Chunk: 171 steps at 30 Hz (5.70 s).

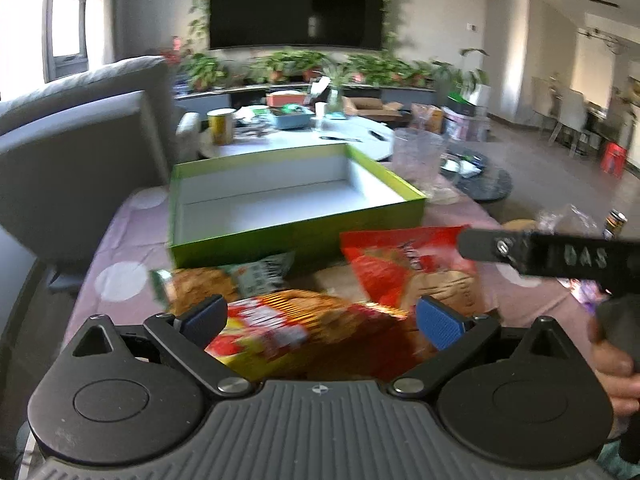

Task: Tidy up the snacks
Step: 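Grasp the red-and-white bread bag with the right gripper and lift it, then carry the bread bag over the green box and release it inside, then grasp the yellow-and-red chip bag with the right gripper and lift it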

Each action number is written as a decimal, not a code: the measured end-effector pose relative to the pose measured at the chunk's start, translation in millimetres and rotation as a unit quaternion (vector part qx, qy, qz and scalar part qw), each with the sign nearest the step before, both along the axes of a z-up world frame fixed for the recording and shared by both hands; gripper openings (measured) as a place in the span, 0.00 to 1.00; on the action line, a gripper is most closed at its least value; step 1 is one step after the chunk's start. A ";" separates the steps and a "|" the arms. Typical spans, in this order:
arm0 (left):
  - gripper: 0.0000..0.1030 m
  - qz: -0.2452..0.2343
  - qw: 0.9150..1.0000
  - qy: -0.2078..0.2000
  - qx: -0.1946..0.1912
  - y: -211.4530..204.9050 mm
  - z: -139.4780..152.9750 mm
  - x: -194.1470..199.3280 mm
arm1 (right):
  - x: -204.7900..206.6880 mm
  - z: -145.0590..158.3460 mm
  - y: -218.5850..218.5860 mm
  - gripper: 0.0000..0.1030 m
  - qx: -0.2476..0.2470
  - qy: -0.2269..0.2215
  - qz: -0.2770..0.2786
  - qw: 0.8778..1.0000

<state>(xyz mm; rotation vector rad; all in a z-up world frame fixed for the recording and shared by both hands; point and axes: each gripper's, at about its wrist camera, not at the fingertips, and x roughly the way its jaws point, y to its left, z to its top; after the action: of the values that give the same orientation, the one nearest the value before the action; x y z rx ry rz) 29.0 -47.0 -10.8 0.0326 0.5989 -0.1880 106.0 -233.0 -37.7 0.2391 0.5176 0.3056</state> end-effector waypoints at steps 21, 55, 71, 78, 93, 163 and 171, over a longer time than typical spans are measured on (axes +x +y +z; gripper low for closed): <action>0.90 -0.097 0.992 0.076 0.009 -47.2 -28.0 64.0 | 42.4 -24.6 -8.5 0.84 0.021 0.086 0.046 0.995; 0.78 -0.109 0.993 -0.016 -0.035 -34.4 37.8 41.7 | 39.1 40.3 15.0 0.59 0.016 0.028 0.118 0.992; 0.78 -0.061 0.997 -0.043 -0.038 15.3 71.0 89.2 | 97.3 70.5 49.9 0.59 0.055 0.002 0.165 0.985; 0.78 -0.063 0.996 -0.055 -0.037 23.1 78.9 110.4 | 109.2 82.9 51.8 0.59 0.075 -0.008 0.160 0.984; 0.78 -0.024 0.999 0.020 -0.036 70.7 25.4 152.1 | 150.4 38.5 91.8 0.59 0.105 0.076 0.174 0.976; 0.88 0.017 0.996 0.042 -0.073 127.0 -35.2 42.3 | 54.8 -8.8 102.6 0.63 0.032 0.105 0.211 0.971; 0.82 -0.003 0.997 0.041 -0.071 122.1 -36.9 42.3 | 56.9 -9.8 113.2 0.63 0.023 0.106 0.218 0.970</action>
<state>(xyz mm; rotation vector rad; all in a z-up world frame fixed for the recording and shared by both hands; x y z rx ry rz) 71.3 75.1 -47.7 -0.1118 0.6655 -0.2393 162.8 -119.8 -47.5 0.2025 0.7748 0.7267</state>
